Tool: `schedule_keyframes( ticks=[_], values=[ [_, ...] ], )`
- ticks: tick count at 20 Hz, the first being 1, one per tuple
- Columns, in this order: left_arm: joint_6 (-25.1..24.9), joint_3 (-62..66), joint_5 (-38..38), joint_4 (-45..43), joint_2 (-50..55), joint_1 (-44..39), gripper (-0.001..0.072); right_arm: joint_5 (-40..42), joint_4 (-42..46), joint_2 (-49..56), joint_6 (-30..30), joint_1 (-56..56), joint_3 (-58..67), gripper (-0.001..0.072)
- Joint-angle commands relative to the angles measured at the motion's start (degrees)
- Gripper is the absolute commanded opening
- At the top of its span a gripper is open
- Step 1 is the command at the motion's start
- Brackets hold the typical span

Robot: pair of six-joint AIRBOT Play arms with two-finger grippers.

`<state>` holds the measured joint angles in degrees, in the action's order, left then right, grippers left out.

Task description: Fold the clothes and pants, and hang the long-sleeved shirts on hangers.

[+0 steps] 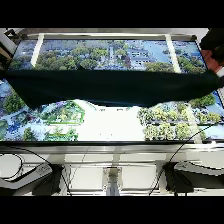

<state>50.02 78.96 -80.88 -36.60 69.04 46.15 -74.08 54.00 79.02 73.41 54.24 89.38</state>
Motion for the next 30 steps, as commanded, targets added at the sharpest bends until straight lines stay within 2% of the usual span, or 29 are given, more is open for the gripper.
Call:
schedule_keyframes(
  ticks=[1,6,8,14,15,16,17,19,20,24,27,29,30],
  values=[
    [-6.19,-6.86,-9.73,-5.01,-0.24,0.85,0.0024,-1.05,5.92,-1.53,-2.99,5.33,-10.08,0.0018],
    [-16.7,-22.16,-10.01,-4.98,-3.96,6.36,0.0024,4.7,11.15,-9.05,-5.64,17.2,-26.01,0.0018],
    [-19.19,-25.83,-10.08,-5.31,-4.83,10.34,0.0025,5.68,12.96,-11.15,-7.93,22.4,-29.7,0.0018],
    [-19.37,-29.24,-9.18,-14.6,-4.87,17.18,0.0026,6.14,17.84,-11.89,-7.91,27.93,-36.3,0.0022],
    [-19.15,-29.24,-9.22,-16.28,-4.87,17.53,0.0042,6.16,19.69,-11.89,-7.48,27.93,-36.22,0.0023],
    [-18.86,-29.24,-9.2,-17.77,-4.87,17.66,0.013,6.16,21.51,-11.89,-6.4,27.93,-36.13,0.0024],
    [-18.1,-29.22,-9.14,-19.06,-4.87,17.64,0.0226,6.21,23.04,-11.89,-5.57,27.93,-36.13,0.0083],
    [-17.86,-29.14,-8.76,-19.1,-4.87,17.86,0.0296,6.8,26.08,-11.89,-2.95,27.93,-36.06,0.0425],
    [-17.84,-28.98,-8.46,-18.8,-4.87,18.03,0.0299,7.48,27.36,-11.89,-1.79,27.93,-35.87,0.0484],
    [-16.15,-28.11,-5.01,-8.15,-4.87,17.11,0.0299,8.55,26.75,-11.89,-1.38,27.93,-32.79,0.0486],
    [-15.37,-26.67,-0.96,-6.21,-4.85,8.11,0.0303,9.92,18.25,-11.89,-1.73,27.87,-27.87,0.0486],
    [-10.58,-26.58,10.12,-6.19,-4.68,-3.1,0.0468,9.99,3.65,-11.89,-6.84,27.78,-26.05,0.0486],
    [-8.59,-26.51,18.01,-6.16,-4.26,-10.23,0.0472,9.84,-2.86,-11.89,-9.68,27.15,-26.08,0.0485]
  ],
)
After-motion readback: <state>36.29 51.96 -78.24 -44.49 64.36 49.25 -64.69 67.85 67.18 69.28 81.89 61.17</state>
